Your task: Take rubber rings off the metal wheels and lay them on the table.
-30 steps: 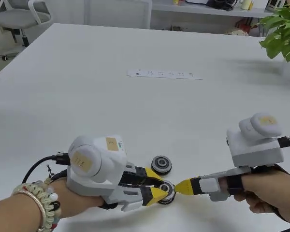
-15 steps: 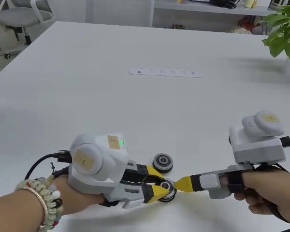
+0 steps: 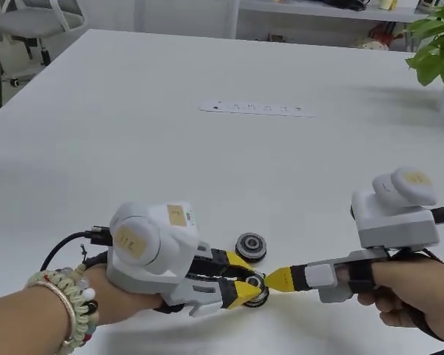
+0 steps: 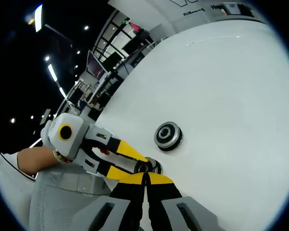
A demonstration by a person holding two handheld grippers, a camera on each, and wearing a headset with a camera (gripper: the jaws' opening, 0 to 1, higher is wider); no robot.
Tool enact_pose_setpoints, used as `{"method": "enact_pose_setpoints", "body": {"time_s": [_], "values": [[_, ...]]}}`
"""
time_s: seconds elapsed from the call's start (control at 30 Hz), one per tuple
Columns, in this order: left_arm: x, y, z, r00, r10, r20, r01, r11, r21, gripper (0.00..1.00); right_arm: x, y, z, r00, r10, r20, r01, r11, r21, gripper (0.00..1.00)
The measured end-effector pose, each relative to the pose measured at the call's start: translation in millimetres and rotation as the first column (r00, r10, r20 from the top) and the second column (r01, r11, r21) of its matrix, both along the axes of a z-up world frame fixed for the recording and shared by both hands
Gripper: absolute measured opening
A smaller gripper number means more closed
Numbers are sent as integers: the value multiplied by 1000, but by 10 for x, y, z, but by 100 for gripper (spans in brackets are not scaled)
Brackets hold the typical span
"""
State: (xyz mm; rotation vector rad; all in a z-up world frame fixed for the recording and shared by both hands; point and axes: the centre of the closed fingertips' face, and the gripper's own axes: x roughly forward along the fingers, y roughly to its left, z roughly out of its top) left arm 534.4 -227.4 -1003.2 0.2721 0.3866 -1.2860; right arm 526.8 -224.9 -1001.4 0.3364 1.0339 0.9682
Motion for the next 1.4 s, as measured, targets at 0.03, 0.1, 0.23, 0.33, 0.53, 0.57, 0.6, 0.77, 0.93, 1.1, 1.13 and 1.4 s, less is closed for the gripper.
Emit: {"method": "enact_pose_setpoints", "body": {"time_s": [0.03,0.1,0.23,0.33,0.53,0.57,0.6,0.77,0.93,1.1,1.13,1.4], "values": [[0,-1,0,1000,0,0,0,1000,0,14,0,-2,4,1000,4,3,-4,1000,-1,0],[1,-2,-1,1000,0,0,0,1000,0,14,9,-8,5,1000,3,5,-3,1000,0,0],[-1,-3,-1,1000,1,0,-1,1000,0,14,15,0,13,1000,7,6,-7,1000,9,0],[-2,-2,0,1000,0,1,0,1000,0,14,22,2,15,1000,8,7,-8,1000,13,0],[-7,-2,1,1000,0,1,0,1000,1,14,22,21,37,1000,12,10,-12,1000,27,0],[-7,-2,2,1000,1,0,-1,1000,0,14,23,20,34,1000,13,11,-13,1000,26,0],[-7,-2,2,1000,2,-1,-2,1000,-1,14,25,17,32,1000,13,11,-13,1000,25,0],[-9,-5,4,1000,3,-1,-3,1000,0,14,27,11,36,1000,13,10,-13,1000,27,0],[-9,-6,4,1000,3,-1,-3,1000,-1,14,9,61,105,1000,24,2,-24,997,73,0],[-4,-9,4,1000,4,-3,-4,1000,-2,14,17,42,78,998,46,48,-48,998,30,0],[-4,-10,4,1000,5,-3,-5,1000,-2,14,20,30,64,998,42,45,-43,999,24,0],[2,-14,5,1000,20,-18,-20,1000,3,14,52,-38,-10,998,25,53,-24,1000,-14,0]]}}
